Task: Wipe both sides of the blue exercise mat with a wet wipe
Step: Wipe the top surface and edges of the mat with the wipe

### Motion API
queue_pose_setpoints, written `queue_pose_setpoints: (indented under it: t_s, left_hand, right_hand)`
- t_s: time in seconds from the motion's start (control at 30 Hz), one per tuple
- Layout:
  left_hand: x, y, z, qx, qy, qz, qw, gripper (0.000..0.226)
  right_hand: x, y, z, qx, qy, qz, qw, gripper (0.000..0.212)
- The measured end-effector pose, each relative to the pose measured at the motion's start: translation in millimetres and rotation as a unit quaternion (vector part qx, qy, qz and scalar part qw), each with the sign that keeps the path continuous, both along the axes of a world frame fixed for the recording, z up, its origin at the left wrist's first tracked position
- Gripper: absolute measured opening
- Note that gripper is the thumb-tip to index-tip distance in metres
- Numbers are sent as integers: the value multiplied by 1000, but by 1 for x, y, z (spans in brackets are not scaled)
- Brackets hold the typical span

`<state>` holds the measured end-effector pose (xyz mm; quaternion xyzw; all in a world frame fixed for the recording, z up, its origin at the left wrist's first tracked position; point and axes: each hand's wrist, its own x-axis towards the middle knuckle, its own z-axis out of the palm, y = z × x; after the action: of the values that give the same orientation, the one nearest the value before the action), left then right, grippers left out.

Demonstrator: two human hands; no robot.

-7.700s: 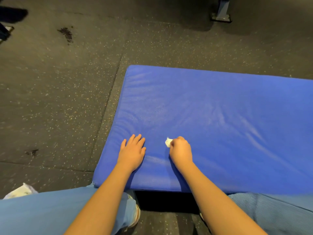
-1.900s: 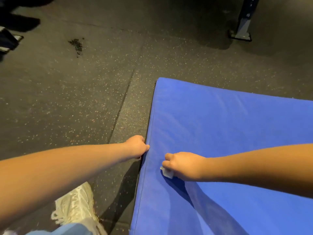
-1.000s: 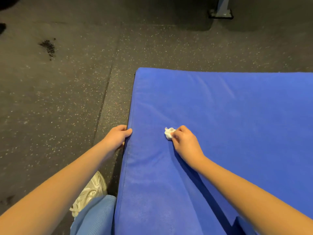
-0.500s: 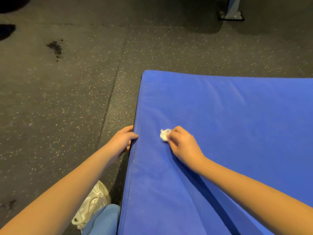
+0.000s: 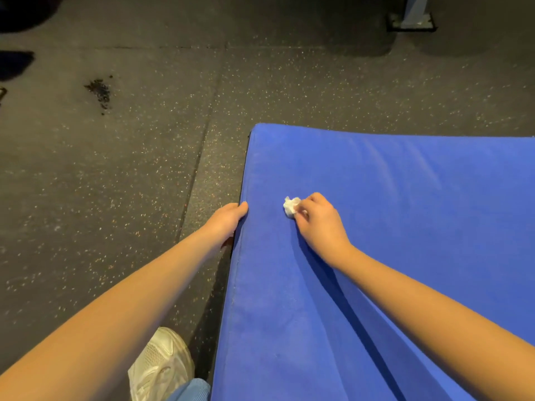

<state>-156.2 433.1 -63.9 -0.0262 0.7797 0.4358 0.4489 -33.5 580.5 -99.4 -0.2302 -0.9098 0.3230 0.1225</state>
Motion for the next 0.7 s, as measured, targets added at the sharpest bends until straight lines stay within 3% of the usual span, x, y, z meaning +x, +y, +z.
queue_pose_setpoints:
  t_s: [0.1, 0.2, 0.27, 0.33, 0.4, 0.43, 0.5, 0.6, 0.7]
  left_hand:
    - [-6, 5, -3, 20, -4, 9, 1000, 24]
    - [-15, 13, -5, 35, 5, 11, 999, 27]
    - [-21, 14, -6, 42, 20, 9, 999, 29]
    - [-27, 12, -6, 45, 20, -5, 999, 28]
    - [-30, 11, -6, 51, 16, -10, 999, 24]
    - [-30, 11, -4, 57, 14, -11, 998, 24]
    - [-30, 12, -2, 66, 9, -6, 998, 26]
    - [-30, 14, -1, 84, 6, 10, 996, 26]
    - [-28, 15, 4, 96, 6, 13, 995, 29]
  right_hand:
    - [2, -24, 2, -6, 41, 127, 991, 16]
    - [10, -36, 7, 10, 40, 307, 951, 26]
    - [-10, -18, 5, 41, 43, 284, 957, 26]
    - [-34, 8, 4, 47, 42, 113, 992, 21]
    - [-46, 22, 2, 12, 18, -7, 1000, 15]
    - [-45, 18, 4, 6, 34, 4, 999, 13]
    - [-35, 0, 9, 7, 79, 124, 989, 14]
    - [-30, -7, 15, 31, 79, 275, 958, 30]
    - [-52, 15, 14, 68, 95, 209, 971, 22]
